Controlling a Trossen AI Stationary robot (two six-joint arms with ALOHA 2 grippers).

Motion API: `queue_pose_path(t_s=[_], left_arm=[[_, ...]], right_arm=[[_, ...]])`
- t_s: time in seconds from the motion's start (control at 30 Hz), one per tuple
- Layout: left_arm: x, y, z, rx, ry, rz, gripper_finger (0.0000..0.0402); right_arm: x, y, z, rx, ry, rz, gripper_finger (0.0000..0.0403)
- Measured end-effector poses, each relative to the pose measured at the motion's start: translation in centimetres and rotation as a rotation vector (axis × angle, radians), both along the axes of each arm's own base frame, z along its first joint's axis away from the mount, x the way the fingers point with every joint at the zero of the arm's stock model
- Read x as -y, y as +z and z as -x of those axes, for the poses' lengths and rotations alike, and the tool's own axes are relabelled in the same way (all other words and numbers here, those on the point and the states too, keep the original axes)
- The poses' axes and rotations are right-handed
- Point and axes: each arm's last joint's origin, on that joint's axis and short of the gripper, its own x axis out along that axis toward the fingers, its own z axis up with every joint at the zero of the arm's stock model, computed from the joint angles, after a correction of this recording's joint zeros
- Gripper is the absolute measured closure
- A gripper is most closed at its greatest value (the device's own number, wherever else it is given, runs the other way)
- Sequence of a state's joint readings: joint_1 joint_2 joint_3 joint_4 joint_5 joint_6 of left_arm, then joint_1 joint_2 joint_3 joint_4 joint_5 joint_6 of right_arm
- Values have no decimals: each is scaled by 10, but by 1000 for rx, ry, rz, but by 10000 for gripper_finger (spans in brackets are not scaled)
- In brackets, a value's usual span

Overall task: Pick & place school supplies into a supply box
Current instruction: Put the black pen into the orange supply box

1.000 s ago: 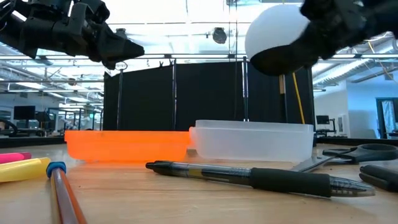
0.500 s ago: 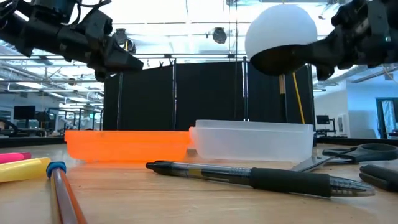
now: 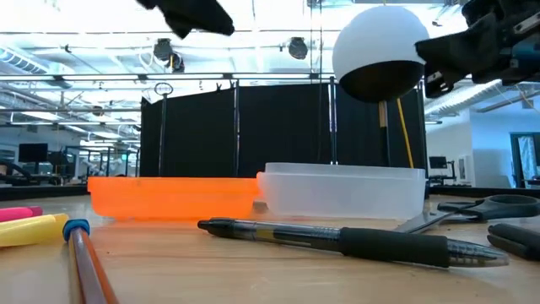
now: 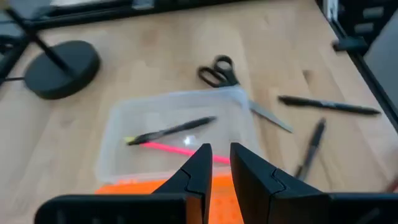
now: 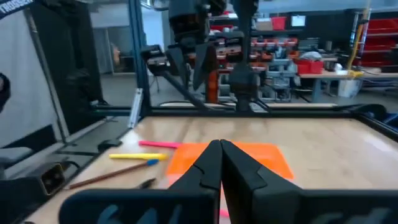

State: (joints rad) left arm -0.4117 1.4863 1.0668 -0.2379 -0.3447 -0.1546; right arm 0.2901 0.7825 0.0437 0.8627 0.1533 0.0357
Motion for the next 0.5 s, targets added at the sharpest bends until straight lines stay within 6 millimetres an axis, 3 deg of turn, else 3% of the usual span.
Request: queue_pose_path(t_s=[0.17,0.27,0.5], left_arm=[[28,-1,-21,-122,-1,-25,334],[41,-8,-25,-193,-31,-72,334],[54,-25,-31,-223,-73,-110,334]], right_arm=[[1,1,2,2,-11,46,403],[5,7,6,47,-105,43,403],[9,1,18,-97,-137,107,403]])
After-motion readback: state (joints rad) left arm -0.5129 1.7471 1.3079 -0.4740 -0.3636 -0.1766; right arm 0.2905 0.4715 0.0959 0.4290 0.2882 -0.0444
